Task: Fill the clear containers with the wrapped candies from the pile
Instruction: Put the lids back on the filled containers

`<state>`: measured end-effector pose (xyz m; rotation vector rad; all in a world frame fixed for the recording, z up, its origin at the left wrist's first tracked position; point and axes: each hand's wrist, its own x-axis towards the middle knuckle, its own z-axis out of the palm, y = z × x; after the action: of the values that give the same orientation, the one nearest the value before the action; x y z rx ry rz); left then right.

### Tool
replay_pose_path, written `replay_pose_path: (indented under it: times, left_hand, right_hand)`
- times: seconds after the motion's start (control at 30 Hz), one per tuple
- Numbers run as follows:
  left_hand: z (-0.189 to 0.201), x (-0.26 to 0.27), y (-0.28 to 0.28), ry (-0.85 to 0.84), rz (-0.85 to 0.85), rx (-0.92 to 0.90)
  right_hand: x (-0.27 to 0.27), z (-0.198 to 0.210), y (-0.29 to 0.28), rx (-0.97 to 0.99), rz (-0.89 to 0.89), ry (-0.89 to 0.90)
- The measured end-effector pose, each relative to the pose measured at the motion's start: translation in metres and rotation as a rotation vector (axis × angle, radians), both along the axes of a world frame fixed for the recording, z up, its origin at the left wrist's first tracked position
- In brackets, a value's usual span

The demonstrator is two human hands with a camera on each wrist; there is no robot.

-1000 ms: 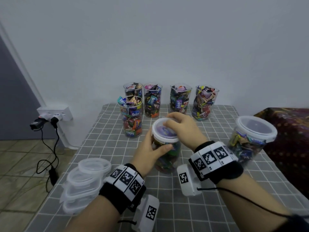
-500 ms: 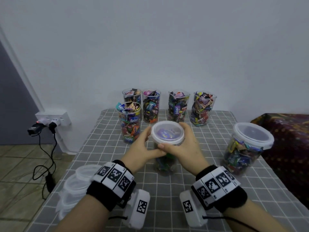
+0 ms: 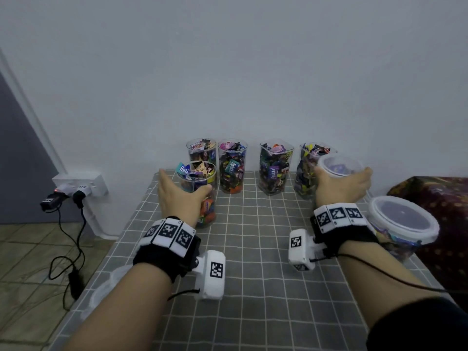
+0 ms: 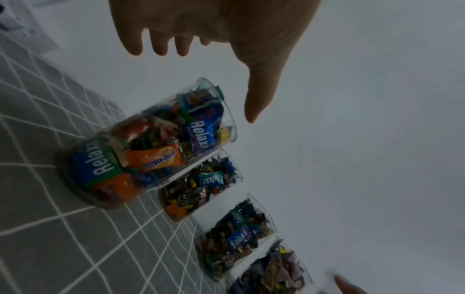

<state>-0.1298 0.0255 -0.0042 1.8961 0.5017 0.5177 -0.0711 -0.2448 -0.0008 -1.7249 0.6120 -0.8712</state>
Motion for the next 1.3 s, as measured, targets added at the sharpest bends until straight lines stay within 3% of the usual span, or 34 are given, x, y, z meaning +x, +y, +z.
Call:
replay_pose_path:
  times: [0.17, 0.43, 0.67, 0.8, 1.0, 1.13, 1.3]
  left_hand:
    - [-0.012, 0.014, 0.004, 0.028, -0.017, -0.062]
    - [-0.024, 0.024, 0.006, 0.010, -0.081, -0.055]
    - [-0.021, 0.012, 0.006, 0.037, -0.041, 0.089]
    - [-0.019, -0.003, -0.003, 0.056, -0.113, 0.112]
    - [-0.015, -0.040, -0.029, 0.042, -0.303, 0.157]
    - [-0.016, -0.060, -0.040, 0.032, -0.430, 0.185]
    - [-0.004, -0.075, -0.035, 0.062, -0.658, 0.175]
  right_hand:
    - [0.022, -0.003, -0.010, 0.044, -0.200, 0.007]
    - [0.014, -0.017, -0.009, -0.080, -0.106, 0.035]
    - [-0.036, 0.001, 0.046, -0.354, 0.179, 0.062]
    - [-0.065, -0.002, 0.079, -0.540, 0.559, 0.099]
    - [-0.086, -0.011, 0.099, -0.287, 1.001, 0.239]
    - [-0.096, -0.018, 0.096, -0.028, 1.052, 0.158]
    - [-0.108, -0.023, 0.088, 0.062, 1.023, 0.063]
